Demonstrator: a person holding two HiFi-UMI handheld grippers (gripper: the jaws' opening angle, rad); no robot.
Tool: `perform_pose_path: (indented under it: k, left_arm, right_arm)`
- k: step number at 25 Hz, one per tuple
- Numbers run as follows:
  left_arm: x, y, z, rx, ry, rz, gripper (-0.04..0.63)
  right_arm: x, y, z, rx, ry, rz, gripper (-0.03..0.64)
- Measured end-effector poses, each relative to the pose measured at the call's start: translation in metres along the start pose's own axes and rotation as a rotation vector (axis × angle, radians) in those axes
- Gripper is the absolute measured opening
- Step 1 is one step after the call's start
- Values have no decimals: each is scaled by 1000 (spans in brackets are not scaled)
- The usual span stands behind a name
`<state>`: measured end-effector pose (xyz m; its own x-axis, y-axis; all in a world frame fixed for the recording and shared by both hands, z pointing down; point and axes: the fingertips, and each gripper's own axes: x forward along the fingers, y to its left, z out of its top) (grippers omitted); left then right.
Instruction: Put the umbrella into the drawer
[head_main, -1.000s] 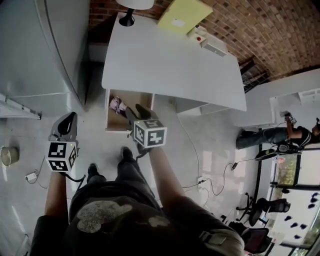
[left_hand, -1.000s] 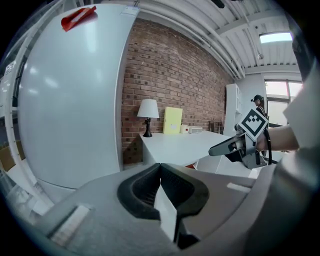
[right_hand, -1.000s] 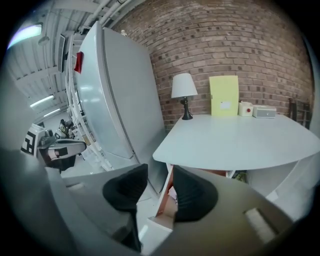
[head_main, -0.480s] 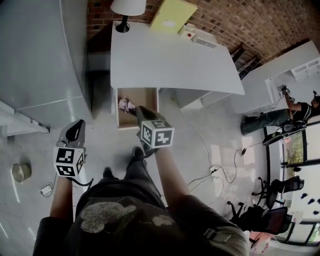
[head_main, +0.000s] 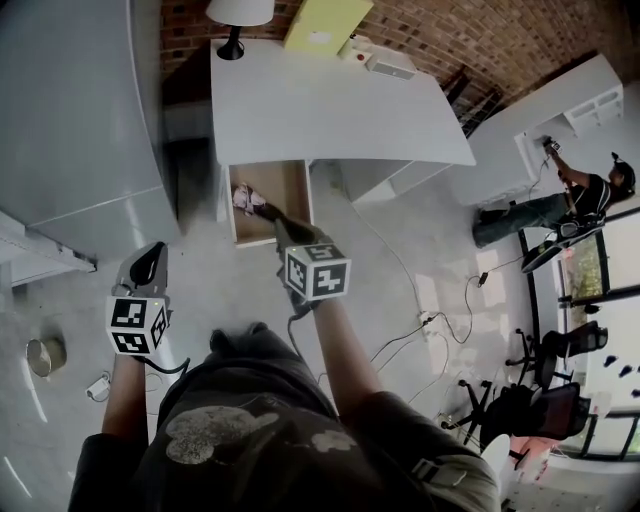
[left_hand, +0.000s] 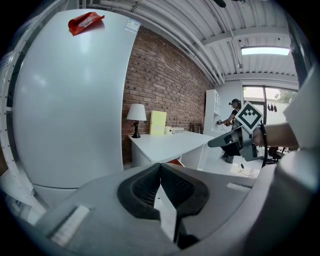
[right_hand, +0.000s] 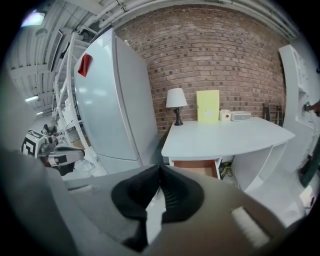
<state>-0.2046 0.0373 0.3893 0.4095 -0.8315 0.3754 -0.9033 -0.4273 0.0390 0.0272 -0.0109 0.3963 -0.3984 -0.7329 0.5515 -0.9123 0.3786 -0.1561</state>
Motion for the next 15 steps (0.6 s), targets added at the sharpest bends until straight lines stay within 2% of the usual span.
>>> perform_pose_path:
  k: [7, 15]
  left_arm:
    - [5, -26, 13, 24, -30, -44, 11]
    - [12, -53, 17, 45, -27, -68, 11]
  right_arm:
    - [-23, -18, -5, 35, -27, -31, 5]
    - [-40, -25, -19, 70, -39, -20, 5]
